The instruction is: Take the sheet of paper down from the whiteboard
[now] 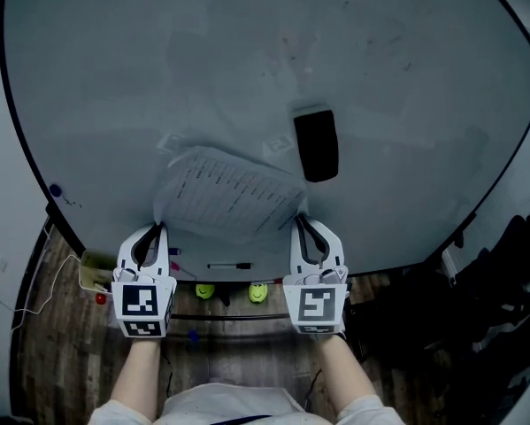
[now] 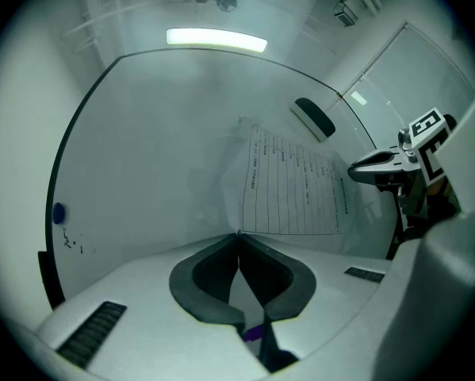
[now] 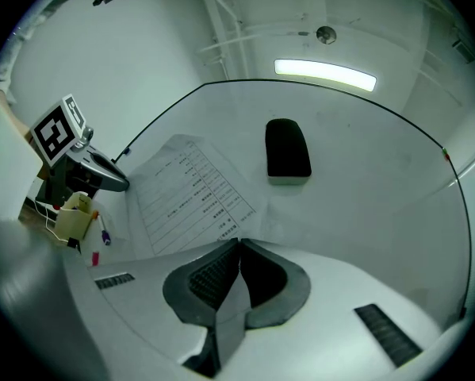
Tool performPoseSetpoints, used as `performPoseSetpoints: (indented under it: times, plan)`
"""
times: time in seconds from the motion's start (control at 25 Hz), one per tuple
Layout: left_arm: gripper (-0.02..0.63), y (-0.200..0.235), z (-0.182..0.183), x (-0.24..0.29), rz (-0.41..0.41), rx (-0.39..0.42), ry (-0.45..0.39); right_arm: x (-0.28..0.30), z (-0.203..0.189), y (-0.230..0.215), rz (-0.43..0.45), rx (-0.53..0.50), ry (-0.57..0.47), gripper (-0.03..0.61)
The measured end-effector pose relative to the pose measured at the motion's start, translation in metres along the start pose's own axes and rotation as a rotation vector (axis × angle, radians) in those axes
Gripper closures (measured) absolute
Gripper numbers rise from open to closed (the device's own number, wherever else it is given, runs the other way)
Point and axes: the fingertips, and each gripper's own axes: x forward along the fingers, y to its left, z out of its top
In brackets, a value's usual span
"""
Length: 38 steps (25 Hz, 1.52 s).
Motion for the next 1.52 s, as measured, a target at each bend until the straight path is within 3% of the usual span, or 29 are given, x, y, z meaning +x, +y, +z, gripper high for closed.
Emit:
performPoseSetpoints:
  times: [0.24, 0.56, 1.0, 1.24, 1.52]
  plan:
    - [0.595, -0.030, -0.002, -0.009, -0.030, 0.000, 0.004, -0.028, -0.012, -0.004, 0.009, 0.014, 0.015, 0.558]
    - [0.595, -0.074, -0.008, -0.009, -0.114, 0.021, -0.004, -0.048, -0.022, 0.005, 0.028, -0.049, 0.020, 0.558]
    - [0.595, -0.129, -0.008, -0.006, -0.222, -0.015, -0.018, -0.083, -0.038, -0.010, -0.018, 0.101, 0.060, 0.558]
    - [0.595, -0.144, -0.018, 0.001, -0.296, -0.024, -0.019, -0.090, -0.045, -0.005, -0.042, 0.088, 0.102, 0.559]
    - [0.595, -0.194, -0.010, 0.000, -0.406, -0.025, -0.030, -0.119, -0.054, -0.028, -0.094, 0.056, 0.125, 0.559]
